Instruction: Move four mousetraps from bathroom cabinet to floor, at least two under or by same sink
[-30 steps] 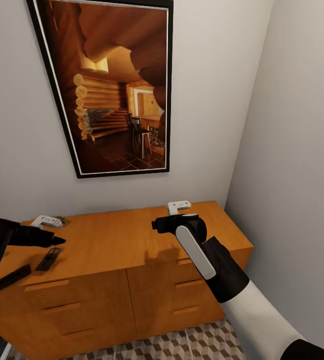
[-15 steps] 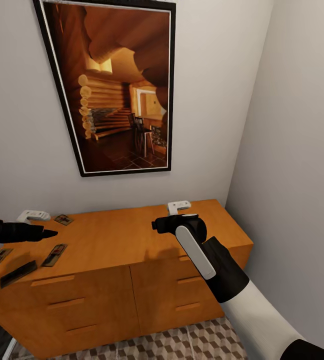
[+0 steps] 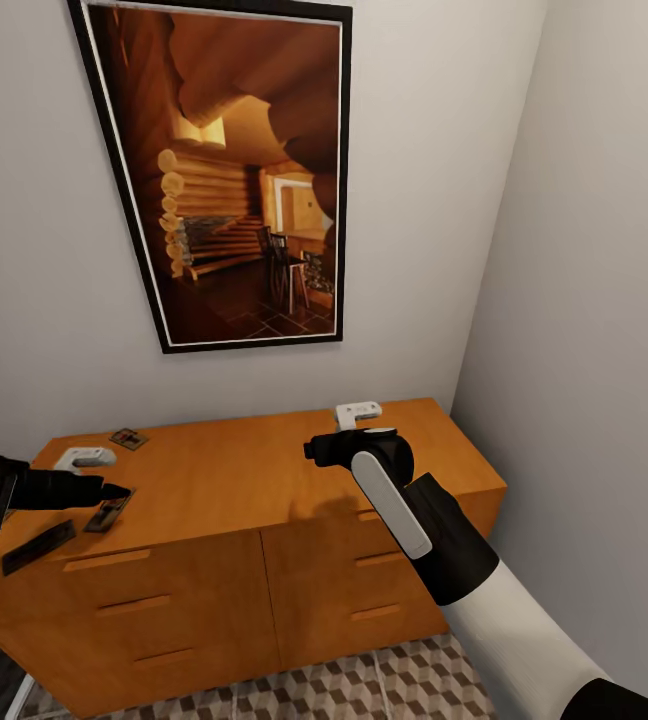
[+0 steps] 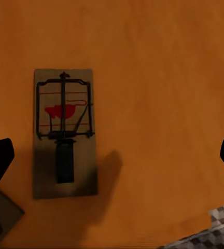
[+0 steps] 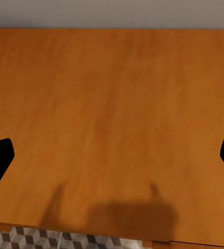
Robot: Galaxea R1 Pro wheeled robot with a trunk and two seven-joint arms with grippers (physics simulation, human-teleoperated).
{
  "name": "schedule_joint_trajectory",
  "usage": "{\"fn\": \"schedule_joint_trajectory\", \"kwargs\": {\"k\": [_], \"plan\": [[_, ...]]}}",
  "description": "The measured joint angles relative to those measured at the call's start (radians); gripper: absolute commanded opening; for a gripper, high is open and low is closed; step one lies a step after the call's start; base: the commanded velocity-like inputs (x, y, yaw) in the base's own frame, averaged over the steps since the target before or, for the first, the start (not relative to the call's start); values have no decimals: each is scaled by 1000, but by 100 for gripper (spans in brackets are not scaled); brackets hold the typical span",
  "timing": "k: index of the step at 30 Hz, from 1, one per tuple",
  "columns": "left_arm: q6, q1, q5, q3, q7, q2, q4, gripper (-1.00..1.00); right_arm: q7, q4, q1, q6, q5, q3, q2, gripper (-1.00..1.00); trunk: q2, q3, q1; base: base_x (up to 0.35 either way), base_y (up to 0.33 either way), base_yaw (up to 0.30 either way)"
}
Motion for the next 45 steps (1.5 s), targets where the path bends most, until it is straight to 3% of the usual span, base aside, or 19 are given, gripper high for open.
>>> {"fn": "schedule_joint_trajectory", "kwargs": {"k": [14,27,45], "plan": [[0,0,2,2,1,0,20,100,1,1,0,0,0,0,1,100,0,0,0,0,0,0],[-2,0,22,53,-1,1,25,100,0,2,0,0,0,0,0,100,0,0,0,5,2,0],[-3,0,29,63,-2,1,29,100,2,7,0,-1,0,0,-4,100,0,0,0,67,45,0]]}}
